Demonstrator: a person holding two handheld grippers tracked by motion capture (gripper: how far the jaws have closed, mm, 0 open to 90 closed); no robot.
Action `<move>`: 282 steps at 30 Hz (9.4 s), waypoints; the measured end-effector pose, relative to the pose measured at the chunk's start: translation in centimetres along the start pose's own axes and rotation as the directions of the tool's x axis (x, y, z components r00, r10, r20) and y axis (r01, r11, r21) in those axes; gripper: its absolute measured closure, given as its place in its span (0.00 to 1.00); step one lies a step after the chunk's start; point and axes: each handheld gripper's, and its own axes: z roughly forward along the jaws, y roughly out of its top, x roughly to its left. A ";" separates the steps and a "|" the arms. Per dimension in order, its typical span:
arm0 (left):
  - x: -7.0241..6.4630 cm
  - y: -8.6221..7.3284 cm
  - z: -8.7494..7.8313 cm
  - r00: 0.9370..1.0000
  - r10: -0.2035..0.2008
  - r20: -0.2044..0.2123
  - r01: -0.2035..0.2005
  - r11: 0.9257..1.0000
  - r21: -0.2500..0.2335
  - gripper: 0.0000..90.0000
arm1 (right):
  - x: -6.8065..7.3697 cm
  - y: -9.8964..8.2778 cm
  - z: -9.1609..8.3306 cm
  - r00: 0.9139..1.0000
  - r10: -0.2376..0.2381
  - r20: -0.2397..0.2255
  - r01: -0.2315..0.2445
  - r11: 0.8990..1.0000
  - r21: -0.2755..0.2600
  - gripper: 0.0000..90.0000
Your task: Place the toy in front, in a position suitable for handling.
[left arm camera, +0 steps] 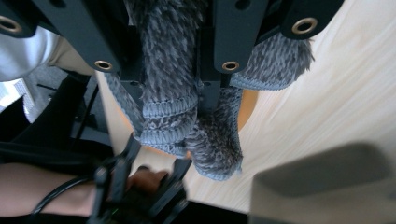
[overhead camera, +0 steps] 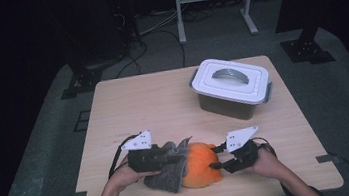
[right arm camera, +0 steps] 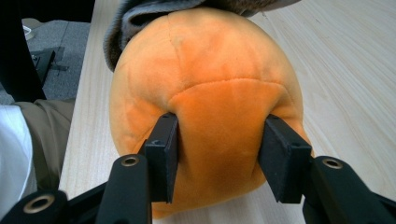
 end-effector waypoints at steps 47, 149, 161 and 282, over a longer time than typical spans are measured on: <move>-0.8 1.2 2.3 0.998 0.067 0.020 -0.068 0.992 0.106 0.80 | 0.2 0.2 -0.7 1.000 0.022 0.001 -0.022 0.999 -0.023 0.43; -1.9 4.9 2.7 0.985 0.165 -0.055 -0.152 0.970 0.191 0.78 | -0.2 0.3 -0.2 1.000 0.013 0.019 -0.012 0.999 -0.032 0.64; -2.3 2.5 2.8 0.994 0.103 -0.026 -0.098 0.984 0.152 0.78 | -0.8 0.4 -0.4 0.997 0.073 -0.031 -0.074 0.997 -0.039 0.34; -1.3 2.0 2.0 0.999 0.036 0.020 -0.039 0.988 0.148 0.77 | -0.7 0.9 -1.3 0.994 0.038 -0.102 -0.042 0.999 -0.034 0.30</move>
